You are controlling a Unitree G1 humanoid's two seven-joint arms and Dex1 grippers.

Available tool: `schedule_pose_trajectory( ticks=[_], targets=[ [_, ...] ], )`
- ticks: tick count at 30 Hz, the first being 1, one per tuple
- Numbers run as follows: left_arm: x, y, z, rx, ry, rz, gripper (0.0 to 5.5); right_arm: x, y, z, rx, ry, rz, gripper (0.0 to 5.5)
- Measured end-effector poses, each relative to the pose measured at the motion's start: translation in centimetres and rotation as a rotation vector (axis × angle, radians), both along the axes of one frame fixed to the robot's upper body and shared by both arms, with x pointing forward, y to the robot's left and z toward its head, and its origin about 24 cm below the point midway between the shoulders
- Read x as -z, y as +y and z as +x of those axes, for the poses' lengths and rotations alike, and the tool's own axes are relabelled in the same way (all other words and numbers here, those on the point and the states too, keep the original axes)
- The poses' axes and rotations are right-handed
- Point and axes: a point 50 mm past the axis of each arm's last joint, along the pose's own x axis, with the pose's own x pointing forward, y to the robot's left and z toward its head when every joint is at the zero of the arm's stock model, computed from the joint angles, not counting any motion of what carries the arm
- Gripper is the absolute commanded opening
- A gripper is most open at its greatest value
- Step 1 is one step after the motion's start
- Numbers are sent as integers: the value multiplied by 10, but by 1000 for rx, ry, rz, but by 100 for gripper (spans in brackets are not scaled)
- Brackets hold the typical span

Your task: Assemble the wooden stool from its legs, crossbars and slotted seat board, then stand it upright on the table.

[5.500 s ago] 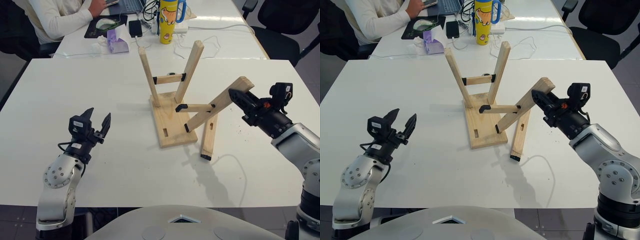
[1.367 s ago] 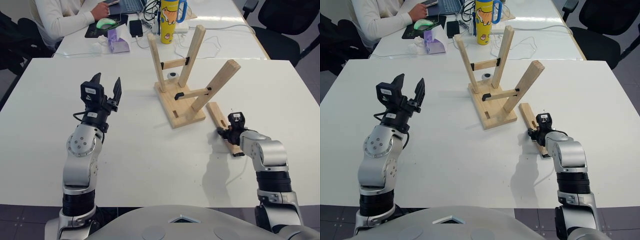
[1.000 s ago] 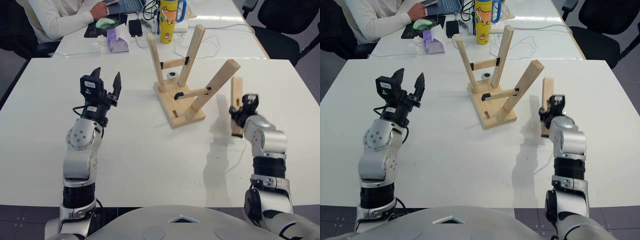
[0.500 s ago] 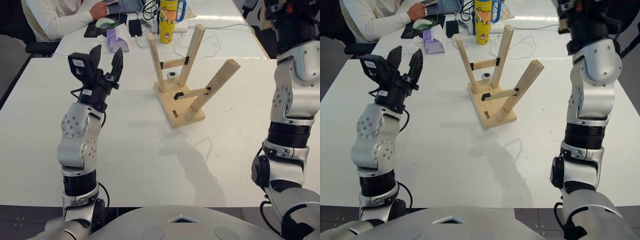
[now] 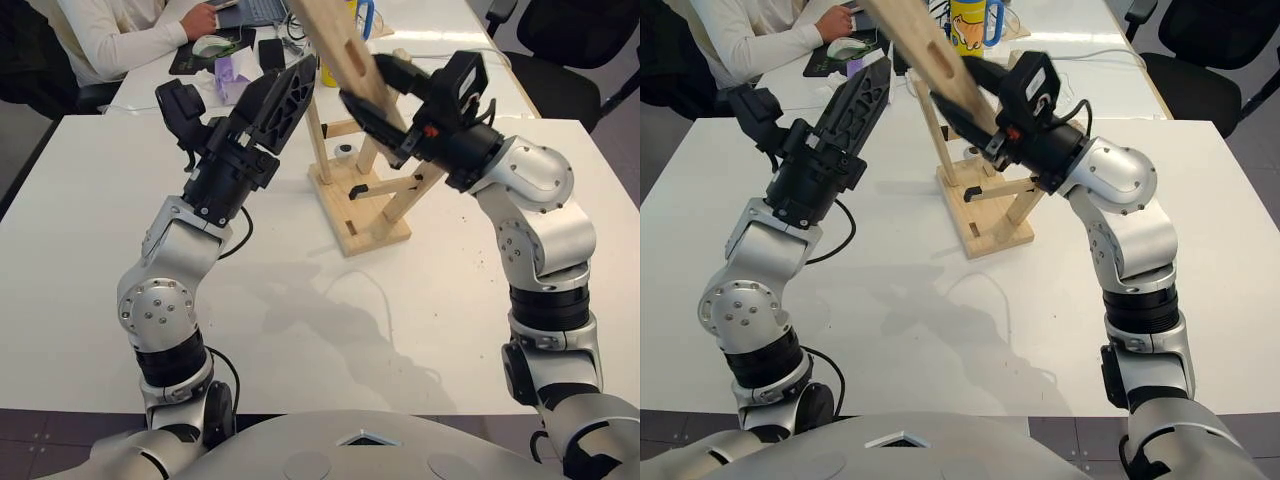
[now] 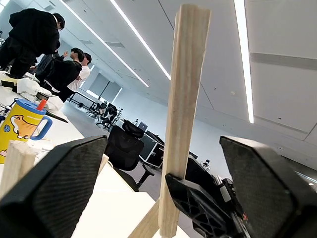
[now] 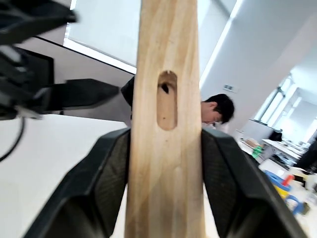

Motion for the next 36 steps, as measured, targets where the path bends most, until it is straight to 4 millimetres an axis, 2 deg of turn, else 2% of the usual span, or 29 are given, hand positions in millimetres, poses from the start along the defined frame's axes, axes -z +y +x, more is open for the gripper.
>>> schedule_pose_trajectory(
  ticks=[4, 6, 17, 25, 36],
  targets=[
    [-2, -1, 4, 4, 14, 1, 418, 7, 3, -7, -62, 29, -18, 205],
    [-5, -1, 5, 11, 11, -17, 395, 8, 6, -10, -86, 25, -43, 205],
    [-9, 6, 6, -15, 21, -85, 237, 23, 6, -5, -19, -20, -159, 205],
    [-10, 13, 7, -40, 26, -102, 119, 27, 4, 0, 23, -36, -172, 205],
    [-7, 18, 11, -75, 37, -104, 110, 27, 6, 0, 9, -14, -151, 205]
  ],
)
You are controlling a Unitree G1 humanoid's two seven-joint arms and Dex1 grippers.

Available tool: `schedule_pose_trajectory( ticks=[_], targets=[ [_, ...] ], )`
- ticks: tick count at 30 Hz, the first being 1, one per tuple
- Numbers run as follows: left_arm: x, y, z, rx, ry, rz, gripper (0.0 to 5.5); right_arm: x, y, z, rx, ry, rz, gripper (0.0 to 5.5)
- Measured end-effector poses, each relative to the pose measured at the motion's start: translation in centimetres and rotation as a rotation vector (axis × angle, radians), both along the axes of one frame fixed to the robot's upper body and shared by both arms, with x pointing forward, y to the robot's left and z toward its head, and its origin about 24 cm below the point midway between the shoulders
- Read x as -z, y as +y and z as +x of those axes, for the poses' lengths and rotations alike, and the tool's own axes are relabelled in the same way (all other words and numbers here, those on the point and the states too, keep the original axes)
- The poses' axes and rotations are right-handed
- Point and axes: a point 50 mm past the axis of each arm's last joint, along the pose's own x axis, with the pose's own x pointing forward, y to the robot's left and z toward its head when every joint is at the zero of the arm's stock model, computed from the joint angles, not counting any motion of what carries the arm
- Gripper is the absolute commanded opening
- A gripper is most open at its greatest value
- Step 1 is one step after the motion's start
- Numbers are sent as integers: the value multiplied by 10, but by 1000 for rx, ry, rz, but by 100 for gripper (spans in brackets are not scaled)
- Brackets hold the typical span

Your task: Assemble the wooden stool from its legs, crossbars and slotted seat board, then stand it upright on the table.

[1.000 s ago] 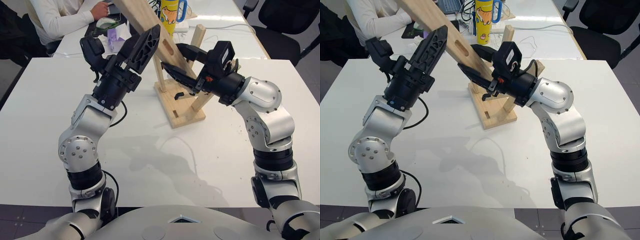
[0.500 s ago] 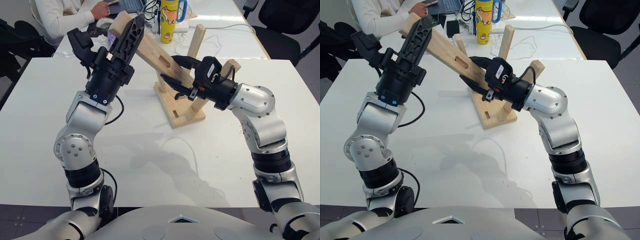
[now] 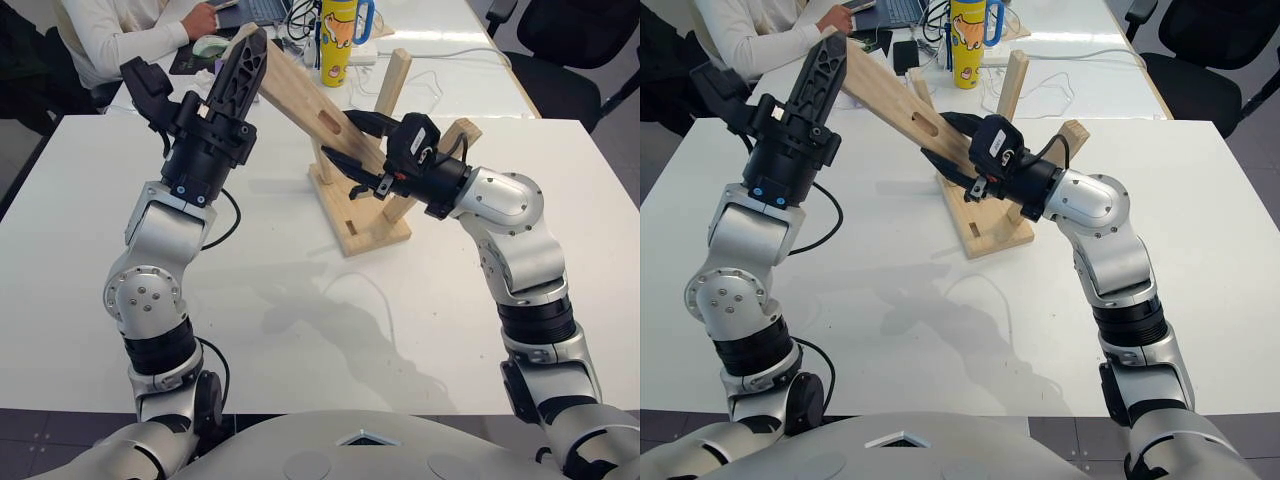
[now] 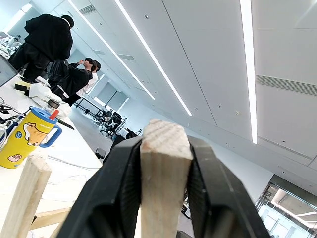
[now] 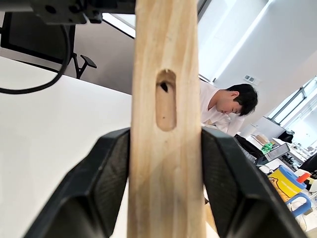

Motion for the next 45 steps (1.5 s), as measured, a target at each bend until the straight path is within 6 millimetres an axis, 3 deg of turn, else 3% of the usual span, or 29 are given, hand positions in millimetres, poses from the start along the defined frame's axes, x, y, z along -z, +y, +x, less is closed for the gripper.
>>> schedule_pose_trajectory(
  ticks=[4, 10, 12, 16, 22, 25, 34, 38, 45],
  targets=[
    [5, 6, 6, -53, 24, 13, 106, -3, -2, -1, -29, 58, 75, 280],
    [18, 31, 19, -230, 107, 23, 106, -20, -17, 6, 9, 100, 197, 289],
    [20, 36, 21, -265, 123, 20, 106, -29, -28, 16, 108, 83, 257, 289],
    [23, 43, 23, -314, 142, 20, 106, -31, -74, 39, 492, 112, 395, 289],
    [26, 51, 19, -359, 163, 12, 106, -4, -113, 28, 686, 308, 485, 289],
    [30, 56, 18, -387, 183, 6, 106, 2, -116, 23, 677, 394, 504, 289],
    [31, 57, 18, -401, 197, 7, 106, 23, -102, 22, 642, 529, 453, 289],
    [32, 57, 18, -402, 198, 7, 106, 36, -102, 20, 653, 574, 433, 238],
    [32, 57, 18, -401, 200, 7, 106, 37, -103, 21, 655, 576, 437, 133]
  ],
)
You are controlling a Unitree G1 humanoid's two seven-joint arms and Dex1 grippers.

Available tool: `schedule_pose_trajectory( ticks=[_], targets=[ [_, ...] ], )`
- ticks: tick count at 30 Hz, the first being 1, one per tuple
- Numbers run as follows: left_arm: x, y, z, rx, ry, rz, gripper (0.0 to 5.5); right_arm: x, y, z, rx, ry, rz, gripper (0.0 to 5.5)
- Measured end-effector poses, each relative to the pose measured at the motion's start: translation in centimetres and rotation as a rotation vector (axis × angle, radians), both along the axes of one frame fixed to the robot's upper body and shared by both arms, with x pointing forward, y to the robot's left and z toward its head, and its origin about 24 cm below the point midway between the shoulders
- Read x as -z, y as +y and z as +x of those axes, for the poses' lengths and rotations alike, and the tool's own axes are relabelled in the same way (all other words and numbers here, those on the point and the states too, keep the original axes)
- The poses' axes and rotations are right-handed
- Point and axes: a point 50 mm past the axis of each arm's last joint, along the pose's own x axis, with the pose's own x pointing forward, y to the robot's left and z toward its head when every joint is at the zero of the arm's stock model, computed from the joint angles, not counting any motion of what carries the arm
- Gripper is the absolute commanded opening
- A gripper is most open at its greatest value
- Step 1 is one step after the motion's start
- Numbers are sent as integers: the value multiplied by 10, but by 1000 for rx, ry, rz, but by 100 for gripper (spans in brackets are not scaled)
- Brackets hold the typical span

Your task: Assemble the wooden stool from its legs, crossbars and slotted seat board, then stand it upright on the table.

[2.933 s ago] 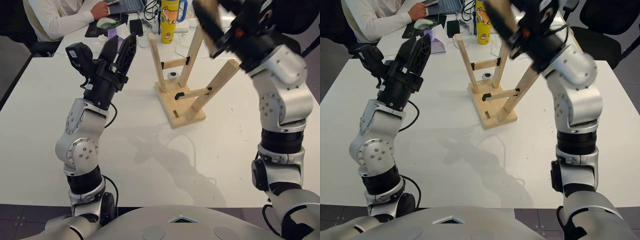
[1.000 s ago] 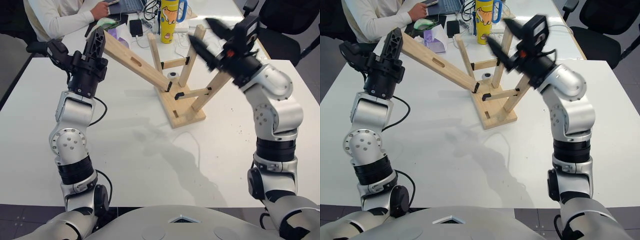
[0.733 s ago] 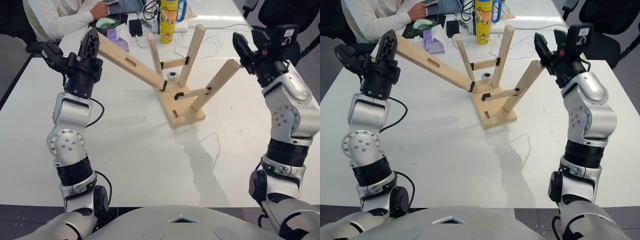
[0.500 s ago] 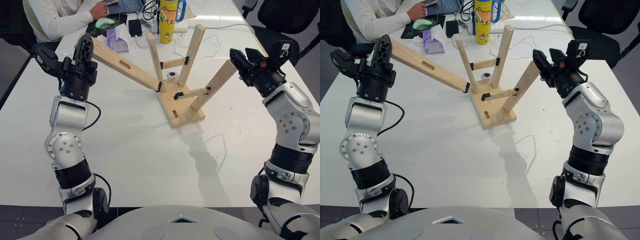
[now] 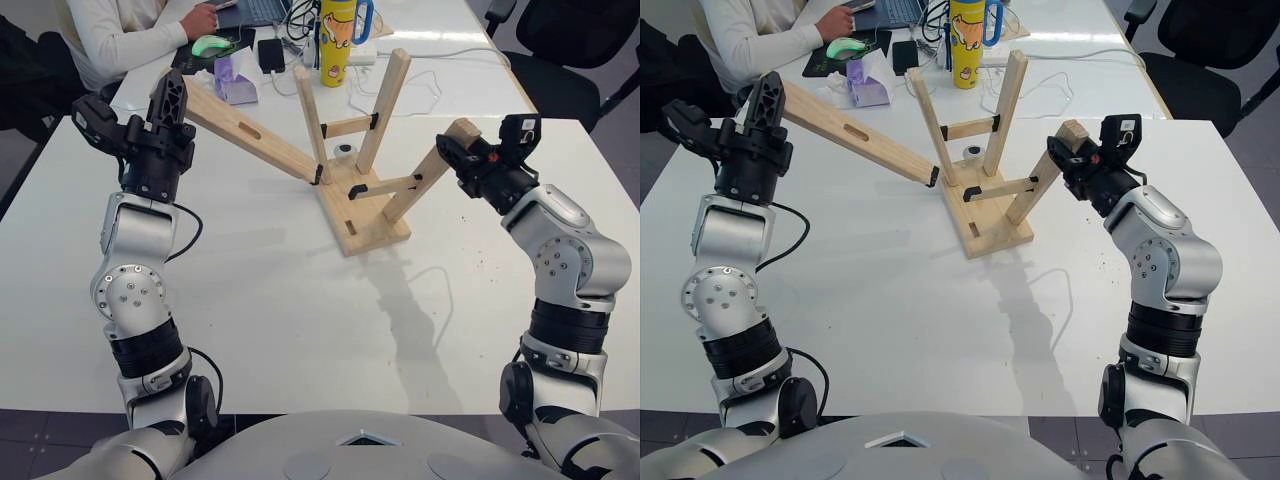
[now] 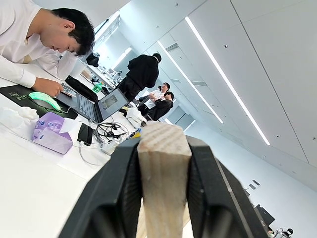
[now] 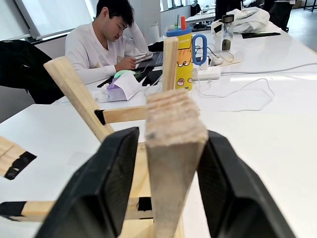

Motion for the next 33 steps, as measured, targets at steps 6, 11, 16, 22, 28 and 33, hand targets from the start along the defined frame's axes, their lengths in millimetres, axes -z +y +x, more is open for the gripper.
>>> schedule_pose_trajectory(
  ticks=[6, 11, 16, 22, 28, 33],
  targets=[
    [7, -1, 4, -21, 42, 23, 106, 1, 13, -1, -45, 19, -24, 105],
    [23, 0, 8, -81, 137, 49, 106, 6, 35, 3, 52, -3, 20, 105],
    [54, -4, 11, -145, 322, 39, 106, 4, 55, 5, 122, -18, 67, 105],
    [67, -17, 9, -190, 408, -95, 106, 5, 77, -1, 123, -1, 68, 104],
    [69, -22, 12, -251, 435, 0, 106, 7, 84, -6, 126, 22, 82, 104],
    [72, -31, 14, -251, 433, 71, 106, 7, 88, -8, 135, 29, 96, 104]
  ],
)
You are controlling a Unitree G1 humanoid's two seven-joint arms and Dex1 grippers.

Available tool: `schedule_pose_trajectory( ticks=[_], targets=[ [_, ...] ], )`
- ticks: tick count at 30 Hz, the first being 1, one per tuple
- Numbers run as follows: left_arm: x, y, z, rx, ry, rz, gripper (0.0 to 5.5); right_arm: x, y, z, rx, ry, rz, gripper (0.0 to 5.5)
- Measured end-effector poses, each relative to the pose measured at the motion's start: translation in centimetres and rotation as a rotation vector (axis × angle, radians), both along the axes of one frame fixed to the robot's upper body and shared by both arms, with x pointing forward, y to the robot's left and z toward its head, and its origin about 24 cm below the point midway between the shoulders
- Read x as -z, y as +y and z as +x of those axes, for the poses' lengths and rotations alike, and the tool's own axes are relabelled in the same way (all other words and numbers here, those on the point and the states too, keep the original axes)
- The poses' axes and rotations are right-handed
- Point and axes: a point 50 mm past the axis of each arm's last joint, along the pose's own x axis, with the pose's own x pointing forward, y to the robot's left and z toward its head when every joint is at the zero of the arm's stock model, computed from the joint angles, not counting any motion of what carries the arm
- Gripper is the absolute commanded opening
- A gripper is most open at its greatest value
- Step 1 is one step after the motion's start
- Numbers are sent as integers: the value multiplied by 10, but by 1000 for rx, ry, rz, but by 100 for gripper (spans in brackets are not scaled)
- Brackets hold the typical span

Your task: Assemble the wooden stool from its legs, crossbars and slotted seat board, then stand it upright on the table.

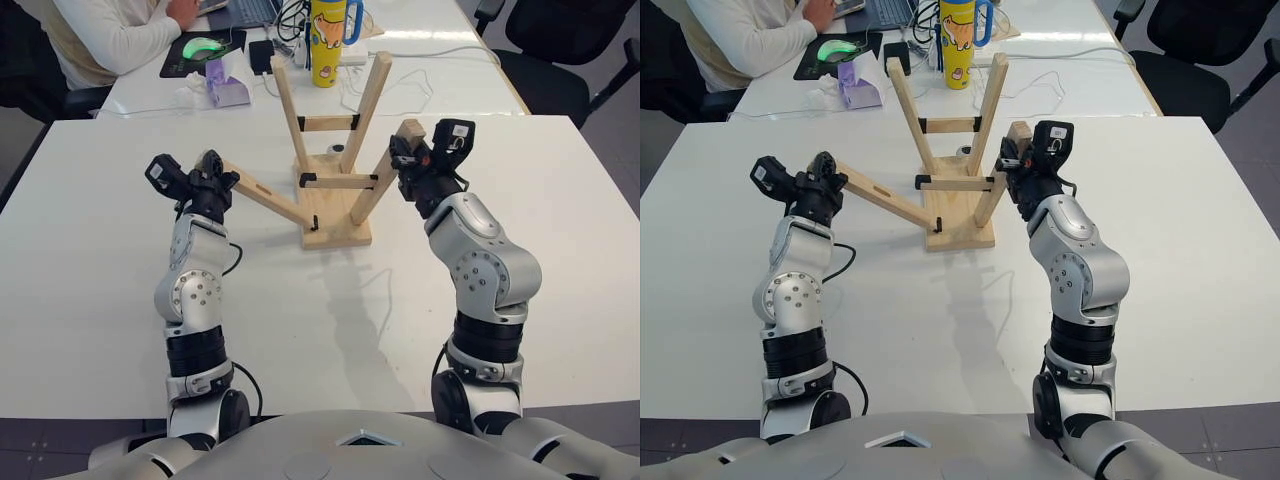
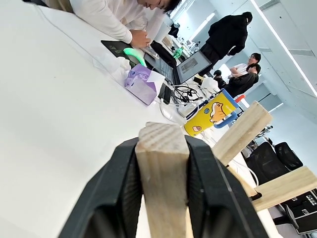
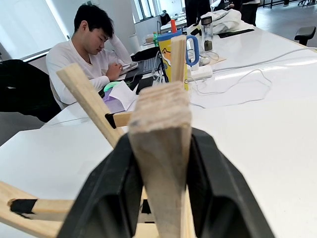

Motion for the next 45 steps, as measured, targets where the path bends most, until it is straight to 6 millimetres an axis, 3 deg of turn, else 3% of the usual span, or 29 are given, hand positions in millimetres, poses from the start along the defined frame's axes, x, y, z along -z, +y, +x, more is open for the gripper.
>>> schedule_pose_trajectory(
  ticks=[10, 19, 35, 45],
  targets=[
    [-10, -14, -4, -11, -20, 202, 106, 1, 5, -6, 3, 4, 15, 105],
    [-16, -22, -6, -46, -10, 283, 106, 0, 12, -14, -5, 20, 27, 105],
    [-28, -56, -46, -48, -15, 495, 106, -2, 26, -29, -31, 51, 18, 105],
    [-27, -63, -53, -6, -57, 544, 106, -3, 32, -31, -23, 54, -29, 105]
  ],
)
